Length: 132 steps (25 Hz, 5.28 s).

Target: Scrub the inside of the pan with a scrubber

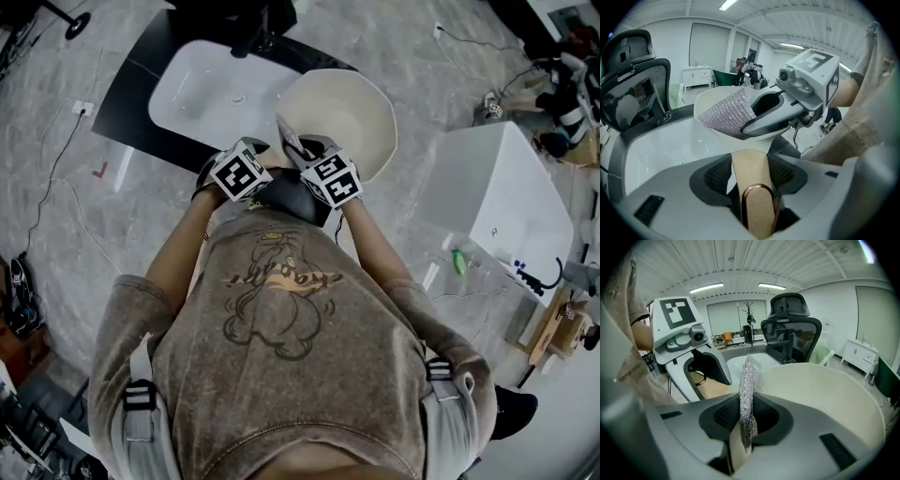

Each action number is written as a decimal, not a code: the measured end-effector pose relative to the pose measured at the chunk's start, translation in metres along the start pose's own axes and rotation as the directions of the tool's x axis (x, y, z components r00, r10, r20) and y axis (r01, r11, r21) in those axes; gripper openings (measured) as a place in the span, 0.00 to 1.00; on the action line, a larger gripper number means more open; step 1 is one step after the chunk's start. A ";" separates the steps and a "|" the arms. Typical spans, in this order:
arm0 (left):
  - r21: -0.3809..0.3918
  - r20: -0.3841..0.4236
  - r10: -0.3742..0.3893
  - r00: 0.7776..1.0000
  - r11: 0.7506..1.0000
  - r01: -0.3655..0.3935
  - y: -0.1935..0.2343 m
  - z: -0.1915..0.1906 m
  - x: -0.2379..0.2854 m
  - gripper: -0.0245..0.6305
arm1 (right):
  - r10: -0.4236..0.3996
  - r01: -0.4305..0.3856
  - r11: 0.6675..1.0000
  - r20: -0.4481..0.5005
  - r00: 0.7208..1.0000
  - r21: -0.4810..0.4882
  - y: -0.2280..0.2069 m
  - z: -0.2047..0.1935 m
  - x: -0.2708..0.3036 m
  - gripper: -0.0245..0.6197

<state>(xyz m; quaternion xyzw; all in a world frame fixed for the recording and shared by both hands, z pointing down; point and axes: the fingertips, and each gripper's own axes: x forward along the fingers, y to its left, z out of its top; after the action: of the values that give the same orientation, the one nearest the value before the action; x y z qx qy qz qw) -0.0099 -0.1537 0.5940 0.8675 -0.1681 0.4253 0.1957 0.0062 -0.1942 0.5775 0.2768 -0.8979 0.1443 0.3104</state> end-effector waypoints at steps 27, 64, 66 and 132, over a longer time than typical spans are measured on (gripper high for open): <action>0.004 0.000 -0.040 0.999 0.999 0.040 -0.008 0.001 0.004 0.43 | -0.162 0.155 0.986 -0.121 0.979 -0.063 -0.101 0.026 0.067 0.16; -0.051 -0.005 -0.022 1.000 0.998 0.022 -0.007 0.001 0.004 0.42 | -0.487 0.305 0.849 -0.412 0.771 -0.432 -0.213 -0.043 -0.012 0.16; -0.054 -0.007 -0.021 1.000 0.998 0.020 -0.006 0.001 0.004 0.42 | -0.474 0.278 0.852 -0.431 0.768 -0.443 -0.211 -0.047 -0.019 0.16; -0.120 -0.046 -0.031 0.998 0.992 0.026 -0.005 0.001 0.005 0.41 | 0.338 -0.300 0.939 -0.608 0.718 0.167 -0.025 -0.065 0.030 0.16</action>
<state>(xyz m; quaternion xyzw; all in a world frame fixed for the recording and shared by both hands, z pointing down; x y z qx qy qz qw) -0.0039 -0.1505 0.5963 0.8460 -0.1761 0.4324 0.2574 0.0318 -0.1986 0.6483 0.0624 -0.7721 0.3046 0.5543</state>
